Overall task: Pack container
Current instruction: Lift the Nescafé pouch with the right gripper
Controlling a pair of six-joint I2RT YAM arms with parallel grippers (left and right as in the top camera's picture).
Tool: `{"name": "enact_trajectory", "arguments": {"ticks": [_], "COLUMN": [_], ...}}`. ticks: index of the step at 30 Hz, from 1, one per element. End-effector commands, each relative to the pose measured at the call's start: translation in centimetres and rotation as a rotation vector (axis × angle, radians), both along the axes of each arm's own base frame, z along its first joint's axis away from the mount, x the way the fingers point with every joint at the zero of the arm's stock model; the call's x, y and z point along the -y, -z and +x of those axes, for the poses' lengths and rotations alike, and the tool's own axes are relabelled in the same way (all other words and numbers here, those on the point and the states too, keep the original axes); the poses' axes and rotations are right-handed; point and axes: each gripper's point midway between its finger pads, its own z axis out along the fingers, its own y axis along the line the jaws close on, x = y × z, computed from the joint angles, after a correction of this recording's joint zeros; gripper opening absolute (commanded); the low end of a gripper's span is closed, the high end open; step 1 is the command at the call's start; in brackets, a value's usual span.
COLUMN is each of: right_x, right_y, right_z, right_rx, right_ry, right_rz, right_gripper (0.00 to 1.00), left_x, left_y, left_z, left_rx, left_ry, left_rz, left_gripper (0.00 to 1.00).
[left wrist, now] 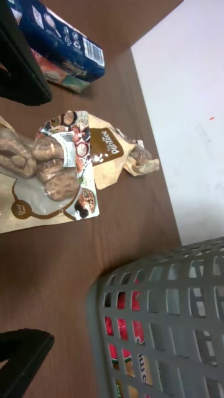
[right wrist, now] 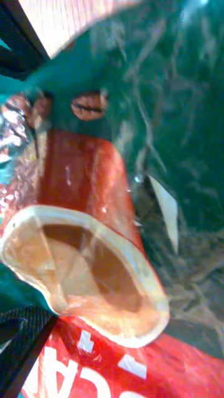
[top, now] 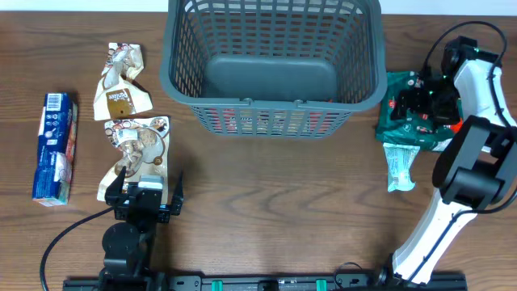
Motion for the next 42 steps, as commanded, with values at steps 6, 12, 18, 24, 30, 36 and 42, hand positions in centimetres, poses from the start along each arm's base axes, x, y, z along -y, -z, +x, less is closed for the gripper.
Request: {"name": "enact_trajectory", "arguments": {"ticks": [6, 12, 18, 24, 30, 36, 42], "right_x": [-1.2, 0.2, 0.6, 0.9, 0.7, 0.0, 0.0], "right_y": [-7.3, -9.6, -9.2, -8.7, -6.3, -3.6, -2.8], "right_z": [0.9, 1.0, 1.9, 2.6, 2.8, 2.8, 2.9], "right_rx": [0.169, 0.221, 0.242, 0.257, 0.207, 0.149, 0.135], "right_ry": [-0.019, -0.013, -0.036, -0.094, -0.066, -0.044, -0.039], "right_rz": [0.028, -0.069, -0.084, -0.100, -0.074, -0.053, -0.048], "right_gripper": [0.99, 0.99, 0.99, 0.99, 0.99, 0.99, 0.99], "left_x": [0.1, 0.1, 0.1, 0.1, 0.1, 0.1, 0.1], "left_y": [1.2, 1.2, 1.2, 1.2, 1.2, 1.2, 1.2], "left_z": [0.0, 0.0, 0.0, 0.0, 0.0, 0.0, 0.0], "left_rx": [-0.024, -0.024, -0.024, -0.024, -0.024, -0.024, -0.024], "left_ry": [0.010, 0.010, 0.010, 0.010, 0.010, 0.010, 0.010], "left_rz": [0.016, 0.016, 0.016, 0.016, 0.016, 0.016, 0.016], "left_gripper": [0.99, 0.99, 0.98, 0.99, 0.99, 0.99, 0.99]}}
